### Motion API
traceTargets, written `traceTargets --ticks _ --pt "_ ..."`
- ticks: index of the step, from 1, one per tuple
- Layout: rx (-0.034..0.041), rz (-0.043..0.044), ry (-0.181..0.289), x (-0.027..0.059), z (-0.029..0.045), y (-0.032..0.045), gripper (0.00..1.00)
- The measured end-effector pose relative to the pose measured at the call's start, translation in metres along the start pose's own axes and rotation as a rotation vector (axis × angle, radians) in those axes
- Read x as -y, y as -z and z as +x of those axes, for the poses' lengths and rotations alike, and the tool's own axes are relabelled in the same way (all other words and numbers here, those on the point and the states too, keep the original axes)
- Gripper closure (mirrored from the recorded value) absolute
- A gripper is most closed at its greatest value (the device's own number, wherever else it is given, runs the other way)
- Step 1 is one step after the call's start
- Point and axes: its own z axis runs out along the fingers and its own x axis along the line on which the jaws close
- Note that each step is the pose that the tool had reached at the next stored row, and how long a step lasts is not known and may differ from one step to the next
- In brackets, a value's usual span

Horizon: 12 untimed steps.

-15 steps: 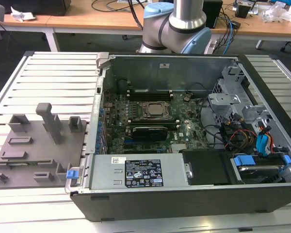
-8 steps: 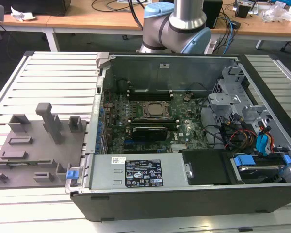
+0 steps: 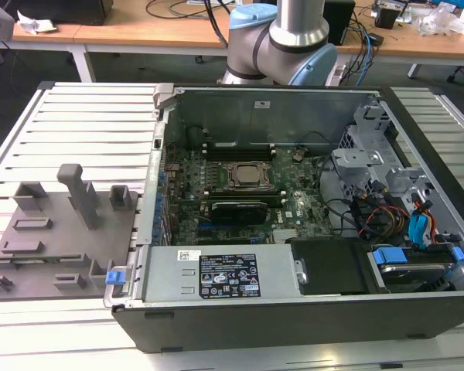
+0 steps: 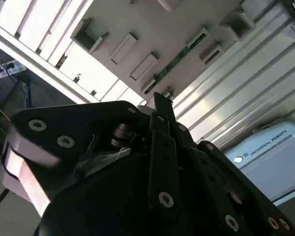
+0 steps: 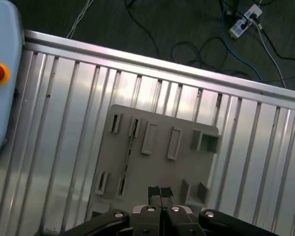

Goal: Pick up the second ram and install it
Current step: 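Pick up the second ram and move it above second insertion slot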

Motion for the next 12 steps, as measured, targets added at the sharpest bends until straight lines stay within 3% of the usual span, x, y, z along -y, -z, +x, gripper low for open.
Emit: traceTargets --ticks 3,12 --pt "0.0023 0.0024 -0.097 0.0 0.0 -0.0002 0.89" --pt "0.0066 0.007 -0.279 0.0 0.0 -0.0006 0.89"
